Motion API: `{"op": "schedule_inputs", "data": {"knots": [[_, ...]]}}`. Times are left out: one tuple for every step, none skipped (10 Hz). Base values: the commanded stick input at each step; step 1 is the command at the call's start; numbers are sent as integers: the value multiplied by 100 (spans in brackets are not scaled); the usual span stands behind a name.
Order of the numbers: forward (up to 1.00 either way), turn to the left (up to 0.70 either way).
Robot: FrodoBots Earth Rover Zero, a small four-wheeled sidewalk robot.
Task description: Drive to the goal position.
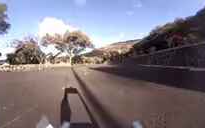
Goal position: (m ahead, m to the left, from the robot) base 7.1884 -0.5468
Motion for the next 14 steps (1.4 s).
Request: {"op": "schedule_inputs", "data": {"knots": [[69,2],[69,2],[69,-26],[69,-23],[69,-20],[69,-6],[69,-17],[69,-27],[69,-1],[69,0],[69,-1],[69,-11],[69,-21],[69,-24]]}}
